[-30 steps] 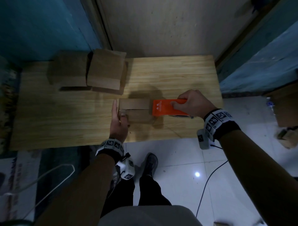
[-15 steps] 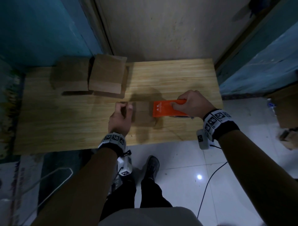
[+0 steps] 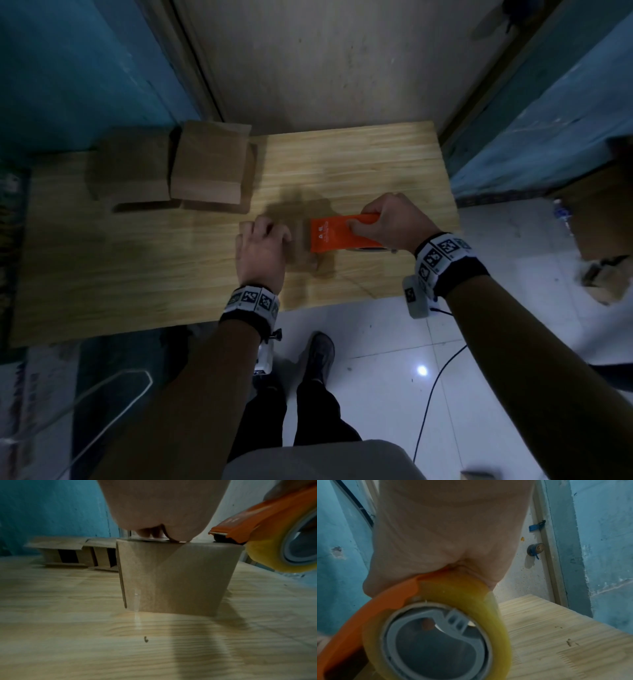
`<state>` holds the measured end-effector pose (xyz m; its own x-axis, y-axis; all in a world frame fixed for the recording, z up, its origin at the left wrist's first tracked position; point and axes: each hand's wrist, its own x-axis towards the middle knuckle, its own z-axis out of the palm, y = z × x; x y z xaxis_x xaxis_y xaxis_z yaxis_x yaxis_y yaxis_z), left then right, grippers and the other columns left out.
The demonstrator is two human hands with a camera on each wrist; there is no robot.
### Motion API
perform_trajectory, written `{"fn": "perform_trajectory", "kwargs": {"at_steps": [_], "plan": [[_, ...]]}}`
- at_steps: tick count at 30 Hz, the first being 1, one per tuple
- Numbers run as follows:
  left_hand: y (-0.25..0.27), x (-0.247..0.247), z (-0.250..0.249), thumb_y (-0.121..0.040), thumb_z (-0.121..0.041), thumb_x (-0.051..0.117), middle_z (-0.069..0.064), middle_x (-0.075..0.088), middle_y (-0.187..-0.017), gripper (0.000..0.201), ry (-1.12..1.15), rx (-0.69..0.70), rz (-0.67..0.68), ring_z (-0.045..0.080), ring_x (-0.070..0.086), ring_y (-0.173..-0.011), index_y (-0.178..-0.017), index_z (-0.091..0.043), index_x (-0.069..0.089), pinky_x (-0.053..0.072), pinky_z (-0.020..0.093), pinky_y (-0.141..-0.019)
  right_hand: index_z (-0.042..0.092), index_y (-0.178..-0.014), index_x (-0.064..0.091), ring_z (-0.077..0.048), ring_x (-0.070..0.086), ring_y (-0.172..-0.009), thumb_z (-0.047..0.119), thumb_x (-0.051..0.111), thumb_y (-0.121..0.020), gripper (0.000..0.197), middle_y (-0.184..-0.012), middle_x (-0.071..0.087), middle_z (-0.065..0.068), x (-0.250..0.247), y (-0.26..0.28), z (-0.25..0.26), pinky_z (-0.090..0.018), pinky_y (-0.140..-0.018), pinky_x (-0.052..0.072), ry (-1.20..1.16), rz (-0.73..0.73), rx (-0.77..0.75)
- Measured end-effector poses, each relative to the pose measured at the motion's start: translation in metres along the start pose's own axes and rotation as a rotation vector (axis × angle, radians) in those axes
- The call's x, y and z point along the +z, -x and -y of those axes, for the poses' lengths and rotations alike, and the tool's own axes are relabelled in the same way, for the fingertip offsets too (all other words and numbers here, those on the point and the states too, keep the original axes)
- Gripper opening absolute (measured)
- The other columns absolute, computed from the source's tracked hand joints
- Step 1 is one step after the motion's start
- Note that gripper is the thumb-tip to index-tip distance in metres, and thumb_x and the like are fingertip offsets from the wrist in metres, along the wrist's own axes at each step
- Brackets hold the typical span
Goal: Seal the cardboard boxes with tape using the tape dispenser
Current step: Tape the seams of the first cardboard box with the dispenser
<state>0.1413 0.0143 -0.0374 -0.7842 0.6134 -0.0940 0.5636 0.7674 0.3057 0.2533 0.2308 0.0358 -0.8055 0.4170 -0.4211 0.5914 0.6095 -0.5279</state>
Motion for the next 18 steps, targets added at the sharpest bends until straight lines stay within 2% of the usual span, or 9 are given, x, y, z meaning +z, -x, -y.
{"fn": "perform_trajectory", "kwargs": {"at_steps": [2,5,8,11,14,18], "plan": [[-0.002,0.004,0.004,-0.085,-0.003,0.056,0.000,0.048,-0.121,0.027,0.052,-0.005,0.050,0.021,0.044,-0.113,-0.097,-0.026,0.059,0.046,0.037,-0.096,0.015,-0.077,0.073,-0.016,0.064,-0.044,0.050,0.066,-0.089,0.037,-0.064,0.069,-0.005,0.001,0.001,-0.001,-0.024,-0.039,0.049,-0.006,0.004,-0.005],[-0.004,0.002,0.002,-0.092,-0.019,0.047,0.002,0.050,-0.110,0.013,0.152,-0.039,0.001,0.023,0.043,-0.108,-0.093,-0.022,0.060,0.042,0.039,-0.096,0.016,-0.076,0.072,-0.014,0.063,-0.043,0.048,0.066,-0.090,0.036,-0.063,0.069,-0.005,0.002,0.001,-0.002,-0.022,-0.039,0.047,-0.012,0.001,-0.022],[-0.006,-0.003,-0.007,-0.093,-0.036,0.045,0.003,0.050,-0.108,0.022,0.156,-0.065,-0.011,0.025,0.043,-0.108,-0.096,-0.020,0.060,0.038,0.040,-0.093,0.016,-0.077,0.072,-0.017,0.065,-0.045,0.050,0.064,-0.090,0.037,-0.064,0.070,-0.006,0.000,0.000,0.000,-0.026,-0.040,0.052,0.010,0.027,-0.021],[-0.009,-0.005,-0.009,-0.087,-0.054,0.051,-0.001,0.045,-0.106,0.032,0.114,-0.088,0.035,0.022,0.040,-0.106,-0.094,-0.023,0.055,0.037,0.038,-0.092,0.016,-0.072,0.070,-0.019,0.067,-0.047,0.058,0.062,-0.087,0.045,-0.063,0.070,-0.008,-0.002,-0.003,0.005,-0.030,-0.044,0.057,0.078,0.082,0.004],[-0.009,-0.003,-0.009,-0.085,-0.059,0.054,-0.003,0.043,-0.103,0.035,0.115,-0.082,0.029,0.020,0.039,-0.105,-0.090,-0.025,0.052,0.035,0.035,-0.089,0.014,-0.069,0.069,-0.017,0.066,-0.046,0.073,0.061,-0.080,0.061,-0.058,0.067,-0.005,-0.002,-0.005,0.010,-0.026,-0.046,0.053,0.171,0.097,0.028],[-0.009,-0.001,-0.008,-0.084,-0.062,0.052,-0.004,0.041,-0.102,0.037,0.117,-0.098,0.024,0.020,0.039,-0.104,-0.089,-0.026,0.050,0.036,0.037,-0.091,0.012,-0.068,0.070,-0.014,0.063,-0.043,0.072,0.063,-0.080,0.061,-0.057,0.067,-0.005,-0.002,-0.008,0.007,-0.028,-0.048,0.053,0.154,0.094,0.031]]}}
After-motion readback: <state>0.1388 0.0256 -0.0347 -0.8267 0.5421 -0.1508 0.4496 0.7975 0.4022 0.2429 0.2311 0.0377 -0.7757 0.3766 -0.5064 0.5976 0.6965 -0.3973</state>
